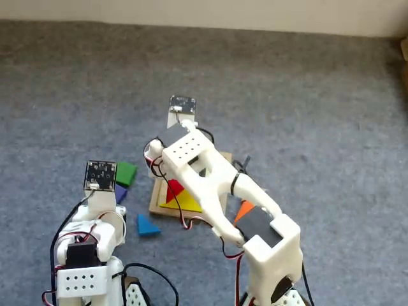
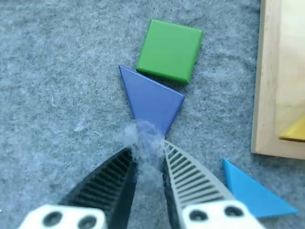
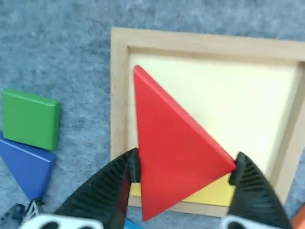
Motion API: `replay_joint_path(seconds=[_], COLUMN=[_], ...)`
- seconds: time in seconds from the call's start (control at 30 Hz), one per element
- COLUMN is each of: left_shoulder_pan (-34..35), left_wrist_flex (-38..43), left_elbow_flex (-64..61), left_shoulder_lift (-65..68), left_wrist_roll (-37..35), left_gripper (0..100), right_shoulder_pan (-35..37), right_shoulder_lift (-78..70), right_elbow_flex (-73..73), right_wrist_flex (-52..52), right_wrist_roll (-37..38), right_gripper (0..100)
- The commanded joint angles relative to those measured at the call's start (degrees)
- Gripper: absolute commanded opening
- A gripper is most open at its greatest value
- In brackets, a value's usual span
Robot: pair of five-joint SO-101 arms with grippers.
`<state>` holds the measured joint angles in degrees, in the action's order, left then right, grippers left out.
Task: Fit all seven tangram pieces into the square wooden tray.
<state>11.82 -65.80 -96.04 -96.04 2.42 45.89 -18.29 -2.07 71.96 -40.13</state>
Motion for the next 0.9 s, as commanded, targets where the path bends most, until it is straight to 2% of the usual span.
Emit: replay_joint_path(seconds=[0.0,0.27,0.33,0.4,0.53,0.57,0.7,0.87], left_shoulder_pan=[-0.6,-0.6,-0.6,-0.6,-0.6,-0.6,-0.6,-0.6], left_wrist_flex=[0.8,0.8,0.8,0.8,0.8,0.8,0.8,0.8], left_elbow_flex=[-1.5,-1.5,-1.5,-1.5,-1.5,-1.5,-1.5,-1.5], left_shoulder_lift=[-0.5,-0.5,-0.5,-0.5,-0.5,-0.5,-0.5,-0.5], left_wrist_roll=[0.2,0.2,0.2,0.2,0.2,0.2,0.2,0.2], left_gripper=[8,8,8,8,8,8,8,8], right_shoulder_pan=[0.7,0.4,-0.2,-1.6,-5.1,-5.9,-9.0,-8.7], right_shoulder_lift=[1.7,3.4,5.8,8.9,14.2,14.6,13.9,10.9], right_elbow_flex=[-1.0,-1.4,-1.0,-1.0,-0.9,-0.8,2.3,9.5], right_wrist_flex=[-0.7,4.7,5.1,4.9,4.4,4.5,4.1,-2.1], right_wrist_roll=[0.7,7.0,9.2,12.7,22.9,25.1,27.3,27.3], right_gripper=[34.0,33.8,31.3,23.8,2.1,0.0,0.9,0.7])
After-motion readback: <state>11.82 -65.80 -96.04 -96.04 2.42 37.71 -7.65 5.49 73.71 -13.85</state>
